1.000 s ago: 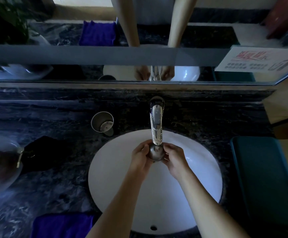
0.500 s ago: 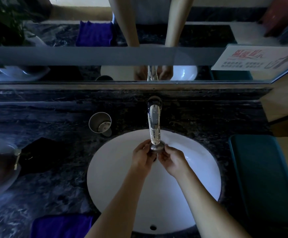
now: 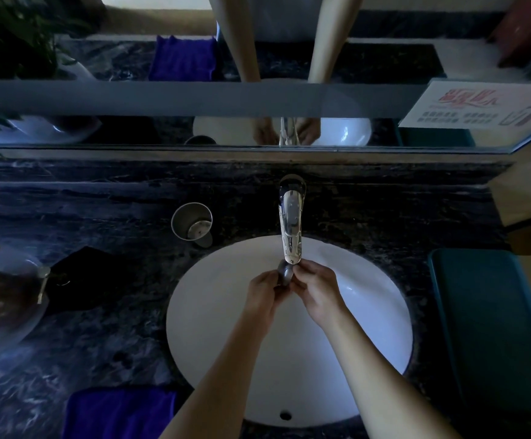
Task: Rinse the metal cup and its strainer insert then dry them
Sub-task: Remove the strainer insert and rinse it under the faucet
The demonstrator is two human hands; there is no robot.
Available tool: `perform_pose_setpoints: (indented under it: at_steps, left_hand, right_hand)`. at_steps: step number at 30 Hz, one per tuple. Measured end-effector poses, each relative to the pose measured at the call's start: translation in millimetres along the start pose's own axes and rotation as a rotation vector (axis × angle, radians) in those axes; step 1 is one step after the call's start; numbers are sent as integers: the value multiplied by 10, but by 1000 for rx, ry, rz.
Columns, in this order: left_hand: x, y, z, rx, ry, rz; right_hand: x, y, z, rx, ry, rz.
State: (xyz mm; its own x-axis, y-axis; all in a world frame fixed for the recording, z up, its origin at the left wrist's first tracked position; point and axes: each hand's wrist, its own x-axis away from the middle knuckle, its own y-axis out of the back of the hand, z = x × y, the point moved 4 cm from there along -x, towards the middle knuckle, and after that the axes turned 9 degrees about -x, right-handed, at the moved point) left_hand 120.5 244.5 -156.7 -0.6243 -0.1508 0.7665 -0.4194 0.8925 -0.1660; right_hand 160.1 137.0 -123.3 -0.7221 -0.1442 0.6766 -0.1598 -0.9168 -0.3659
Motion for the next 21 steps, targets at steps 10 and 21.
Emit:
perform_pose_setpoints:
  at_steps: [10,21]
  left_hand:
    - [41,-88,-68,1,-137,134]
    - [60,-80,-105,-92,-128,-80]
  right_hand:
    - [-94,32,12,153,75,-75]
    - [11,187,47,525,241,-151]
